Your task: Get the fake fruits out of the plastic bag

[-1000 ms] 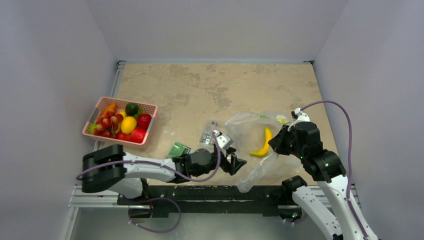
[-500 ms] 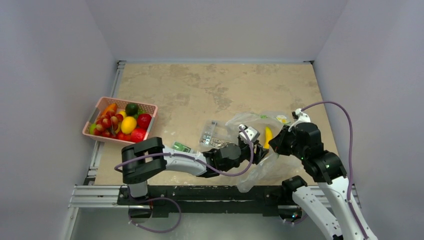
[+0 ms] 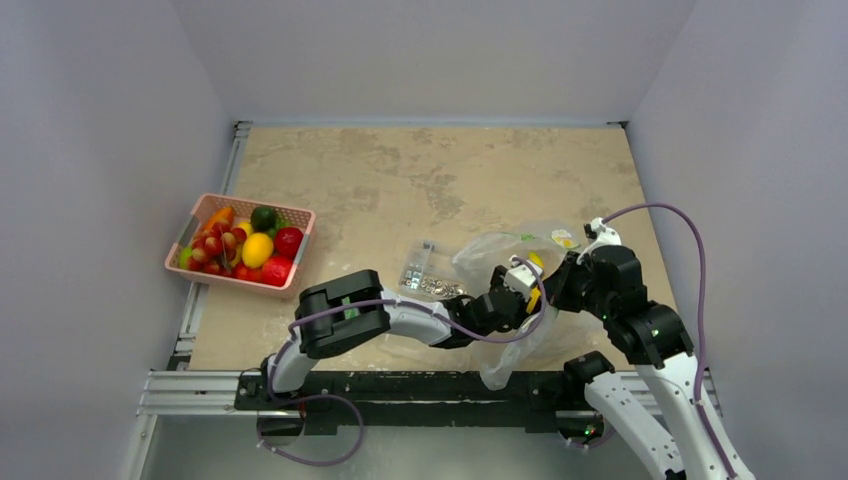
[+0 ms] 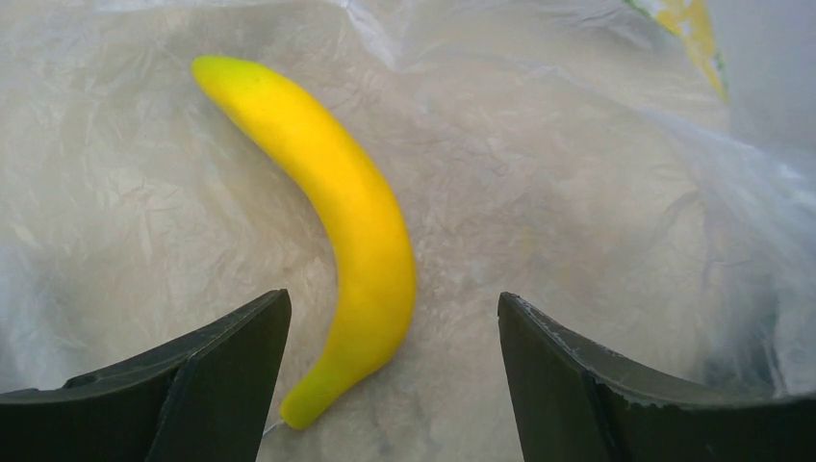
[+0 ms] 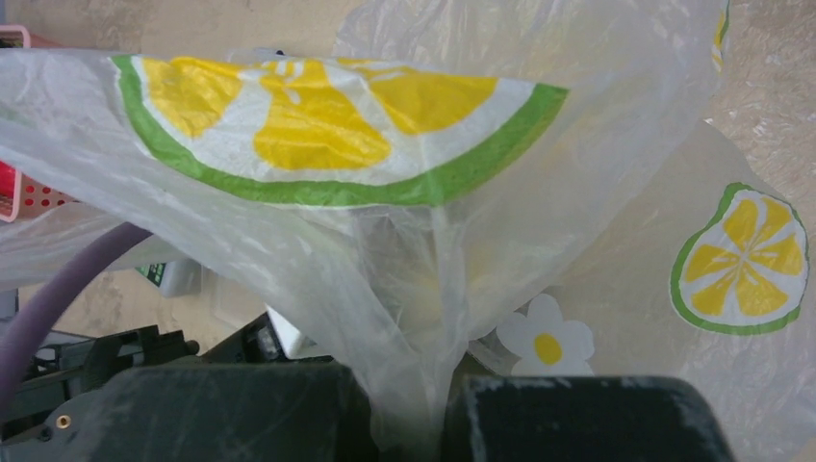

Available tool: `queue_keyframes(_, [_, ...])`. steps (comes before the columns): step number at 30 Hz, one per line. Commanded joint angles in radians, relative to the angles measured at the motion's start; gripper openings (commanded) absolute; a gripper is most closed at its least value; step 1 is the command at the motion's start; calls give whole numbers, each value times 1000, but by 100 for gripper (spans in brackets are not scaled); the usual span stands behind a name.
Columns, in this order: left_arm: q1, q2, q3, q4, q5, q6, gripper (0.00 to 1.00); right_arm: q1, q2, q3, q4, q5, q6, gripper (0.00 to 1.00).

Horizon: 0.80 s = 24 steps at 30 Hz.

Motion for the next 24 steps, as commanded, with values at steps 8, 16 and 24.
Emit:
queue_keyframes(8, [1,111,137,-221,-104,27,67,0,-5,7,16,-12,0,0])
queue_keyframes(16, [2,20,100,-226,-60,64,24,1,-9,3,18,-7,2,0])
queue_keyframes(24, [2,-185,-19,-159,168,-3,3,-1,2,13,18,19,13,0])
